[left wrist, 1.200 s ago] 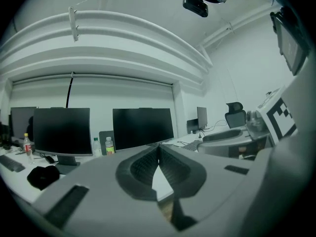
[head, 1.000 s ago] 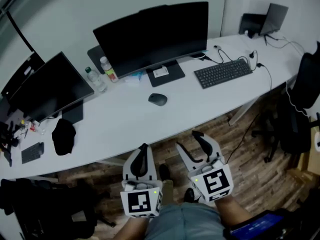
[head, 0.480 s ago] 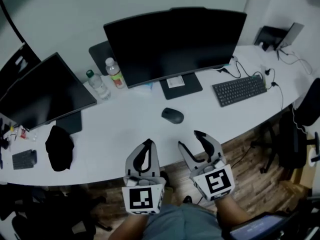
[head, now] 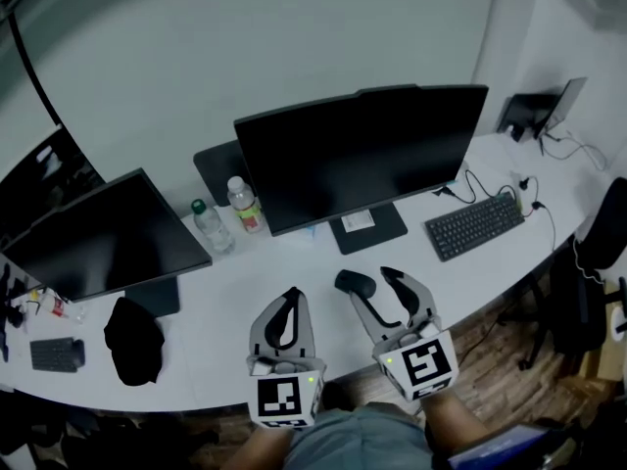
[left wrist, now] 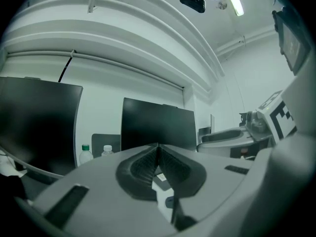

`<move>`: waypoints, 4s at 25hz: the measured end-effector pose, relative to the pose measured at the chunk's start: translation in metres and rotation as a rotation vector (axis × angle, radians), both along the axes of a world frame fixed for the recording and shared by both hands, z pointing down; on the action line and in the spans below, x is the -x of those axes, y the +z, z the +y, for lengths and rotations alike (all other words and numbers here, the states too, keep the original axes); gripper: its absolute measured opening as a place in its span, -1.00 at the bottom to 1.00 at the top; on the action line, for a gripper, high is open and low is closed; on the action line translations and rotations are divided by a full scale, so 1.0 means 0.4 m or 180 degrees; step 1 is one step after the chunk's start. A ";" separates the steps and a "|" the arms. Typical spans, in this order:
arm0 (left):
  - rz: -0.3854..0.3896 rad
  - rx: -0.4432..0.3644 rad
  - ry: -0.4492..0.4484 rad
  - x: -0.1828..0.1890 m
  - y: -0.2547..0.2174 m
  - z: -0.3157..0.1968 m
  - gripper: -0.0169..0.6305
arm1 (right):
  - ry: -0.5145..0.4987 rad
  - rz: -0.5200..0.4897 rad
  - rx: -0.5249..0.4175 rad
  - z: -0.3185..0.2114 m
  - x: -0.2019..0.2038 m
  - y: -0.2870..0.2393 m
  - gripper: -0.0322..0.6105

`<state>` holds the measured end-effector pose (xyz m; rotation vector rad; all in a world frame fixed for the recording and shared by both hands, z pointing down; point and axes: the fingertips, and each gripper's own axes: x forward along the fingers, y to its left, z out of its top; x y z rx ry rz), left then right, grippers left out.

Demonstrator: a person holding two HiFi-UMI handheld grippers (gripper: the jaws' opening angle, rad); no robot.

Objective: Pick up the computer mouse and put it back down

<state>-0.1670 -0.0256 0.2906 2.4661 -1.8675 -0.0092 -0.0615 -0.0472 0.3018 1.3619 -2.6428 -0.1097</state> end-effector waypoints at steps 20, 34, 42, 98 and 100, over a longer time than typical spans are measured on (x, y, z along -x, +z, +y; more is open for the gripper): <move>-0.0009 0.0162 -0.0153 -0.010 0.033 -0.053 -0.92 | -0.0188 0.0026 0.0110 -0.080 -0.011 0.020 -0.15; -0.0018 0.0718 -0.0625 -0.025 0.163 -0.117 -0.92 | -0.0772 0.0340 0.0611 -0.191 0.017 0.210 -0.08; 0.0037 0.1118 -0.0933 -0.004 0.282 -0.114 -0.92 | -0.1054 0.0567 0.1122 -0.217 0.025 0.396 0.05; -0.0025 0.0389 -0.0838 0.007 0.064 -0.183 -0.92 | -0.0527 0.0377 0.0781 -0.260 -0.094 0.146 0.04; -0.0014 0.0292 -0.0714 -0.016 0.036 -0.191 -0.92 | -0.0393 0.0352 0.0643 -0.260 -0.121 0.098 0.04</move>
